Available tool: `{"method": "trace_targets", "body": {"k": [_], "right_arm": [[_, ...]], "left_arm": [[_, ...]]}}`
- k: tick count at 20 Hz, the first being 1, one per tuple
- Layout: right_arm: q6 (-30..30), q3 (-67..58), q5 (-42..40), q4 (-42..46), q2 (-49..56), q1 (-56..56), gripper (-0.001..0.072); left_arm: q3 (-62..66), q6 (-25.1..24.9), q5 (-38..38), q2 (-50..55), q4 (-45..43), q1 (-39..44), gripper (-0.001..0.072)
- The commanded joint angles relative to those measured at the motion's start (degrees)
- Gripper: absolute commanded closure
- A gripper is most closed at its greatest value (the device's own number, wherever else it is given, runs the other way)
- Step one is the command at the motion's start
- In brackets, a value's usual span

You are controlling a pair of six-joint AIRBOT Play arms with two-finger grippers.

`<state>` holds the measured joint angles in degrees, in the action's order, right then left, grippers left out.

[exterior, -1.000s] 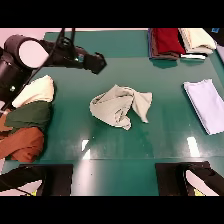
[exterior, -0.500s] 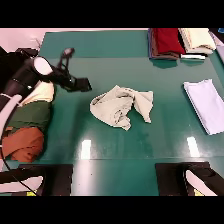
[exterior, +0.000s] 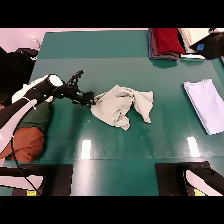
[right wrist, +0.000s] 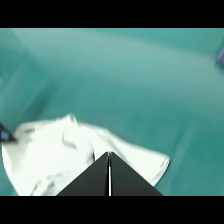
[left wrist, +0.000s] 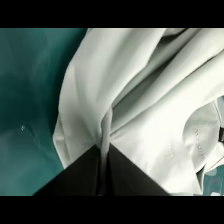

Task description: Fold the shirts.

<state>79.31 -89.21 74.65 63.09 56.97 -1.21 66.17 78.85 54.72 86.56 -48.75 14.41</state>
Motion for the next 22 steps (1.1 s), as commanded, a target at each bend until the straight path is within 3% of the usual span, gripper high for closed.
{"method": "trace_targets", "body": {"k": [1, 4, 6, 7, 11, 14, 19, 21, 22], "right_arm": [[1.84, 8.94, 0.79, 2.03, 0.90, -0.07, 0.0694], [2.78, 22.49, -2.38, 4.98, 2.23, -0.07, 0.0672], [2.82, 29.03, -6.62, 3.89, 6.40, -0.07, 0.0246], [2.91, 30.82, -8.94, 3.32, 9.05, -0.04, 0.0224], [1.57, 32.02, -18.18, -5.03, 21.03, -0.04, 0.0225], [-0.92, 28.28, -18.82, -10.51, 28.87, 0.11, 0.0225], [-0.94, 19.85, -18.58, -11.06, 37.51, 1.68, 0.0234], [-1.86, 17.14, -19.74, -11.02, 39.41, 3.96, 0.0351], [-2.69, 15.72, -20.48, -10.97, 40.13, 5.14, 0.0461]], "left_arm": [[4.79, -1.46, 1.09, 0.26, -0.31, -1.51, 0.0684], [13.07, -3.96, 5.29, 0.26, -4.09, -2.14, 0.0684], [16.41, -4.35, 5.92, 0.26, -5.92, -2.14, 0.0684], [17.42, -4.35, 6.03, 0.26, -6.34, -2.14, 0.0684], [17.86, -4.35, 6.27, 0.28, -6.71, -2.14, 0.0684], [17.86, -4.33, 6.27, 0.28, -6.73, -2.14, 0.0683], [17.86, -4.31, 6.23, 0.28, -6.67, -2.14, 0.0683], [17.86, -4.31, 6.34, 0.28, -6.62, -2.14, 0.0683], [17.86, -4.31, 6.45, 0.26, -6.60, -2.14, 0.0684]]}}
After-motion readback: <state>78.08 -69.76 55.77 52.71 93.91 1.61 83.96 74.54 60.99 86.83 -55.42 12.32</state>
